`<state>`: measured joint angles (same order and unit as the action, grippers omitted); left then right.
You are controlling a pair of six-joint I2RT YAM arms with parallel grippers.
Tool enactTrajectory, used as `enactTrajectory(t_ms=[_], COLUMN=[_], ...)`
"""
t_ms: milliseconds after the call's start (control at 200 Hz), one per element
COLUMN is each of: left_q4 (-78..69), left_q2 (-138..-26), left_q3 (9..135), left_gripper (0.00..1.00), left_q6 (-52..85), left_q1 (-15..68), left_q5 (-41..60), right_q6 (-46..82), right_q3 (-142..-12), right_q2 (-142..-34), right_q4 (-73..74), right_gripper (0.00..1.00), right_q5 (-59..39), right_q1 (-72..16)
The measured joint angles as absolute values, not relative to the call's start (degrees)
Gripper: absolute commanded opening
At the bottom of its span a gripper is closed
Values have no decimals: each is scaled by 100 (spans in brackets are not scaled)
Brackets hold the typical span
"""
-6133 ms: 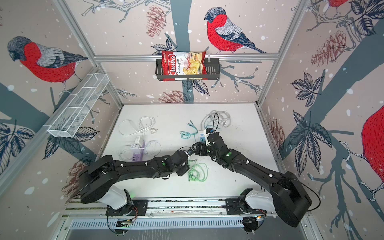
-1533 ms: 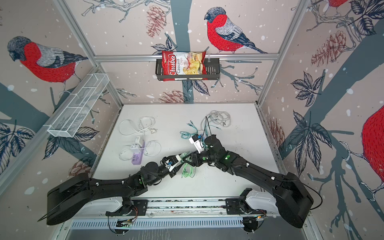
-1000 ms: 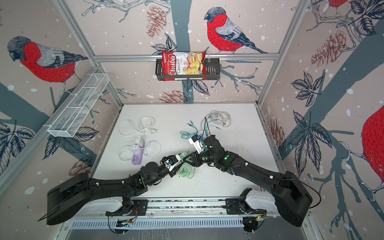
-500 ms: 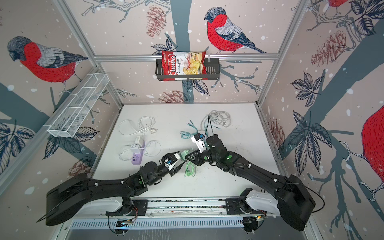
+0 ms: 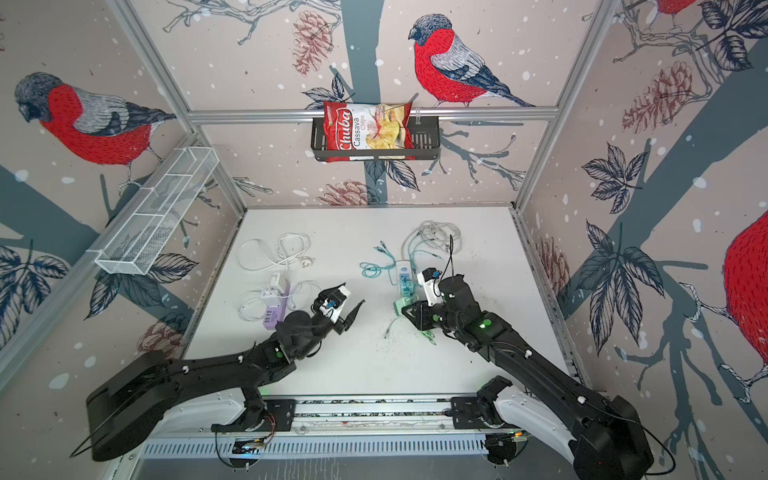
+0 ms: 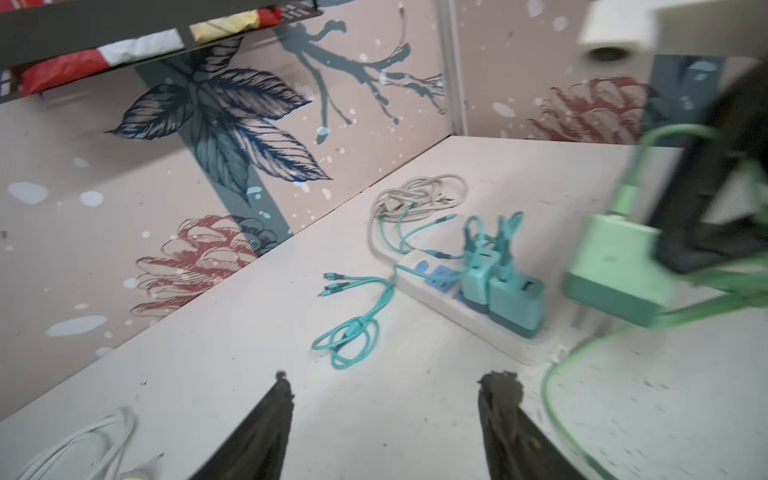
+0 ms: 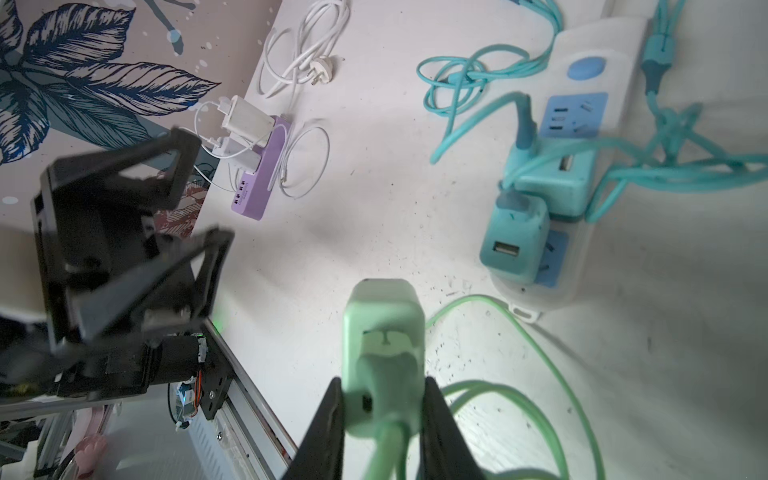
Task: Insert the plug
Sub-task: 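Open the left gripper and raise it away while the right gripper holds the charger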
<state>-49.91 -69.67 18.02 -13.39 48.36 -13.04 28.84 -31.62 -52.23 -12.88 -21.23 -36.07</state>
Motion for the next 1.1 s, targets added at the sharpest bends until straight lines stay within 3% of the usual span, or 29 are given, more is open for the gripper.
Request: enactTrajectory(t_ms=[160,520,765,1101], left_q4=[-4936,-3997,-2744,-1446], left_q2=[-8403,-11155,-12042,-12595], left_q3=[3059,5946,7286,8267], left_gripper=[62,54,50,45], left_q6=[-1221,-1002,-683,-600], left_q1=[4246,3970,3693,3691], left_q5=[-917,-703,-563,-316], right_q6=[3166,3778,3588,3251], right_q3=[-2899,-2838,-3046,-3590], right_q2=[-5054,-4987,-5749,-7135], right_q4=[-1691,-2235,-2040,-1337], right_gripper=[13,14,15,14], right_q5=[-1741,-416,-381,-993], right_q1=[-3599,-2871,-1916,-1844])
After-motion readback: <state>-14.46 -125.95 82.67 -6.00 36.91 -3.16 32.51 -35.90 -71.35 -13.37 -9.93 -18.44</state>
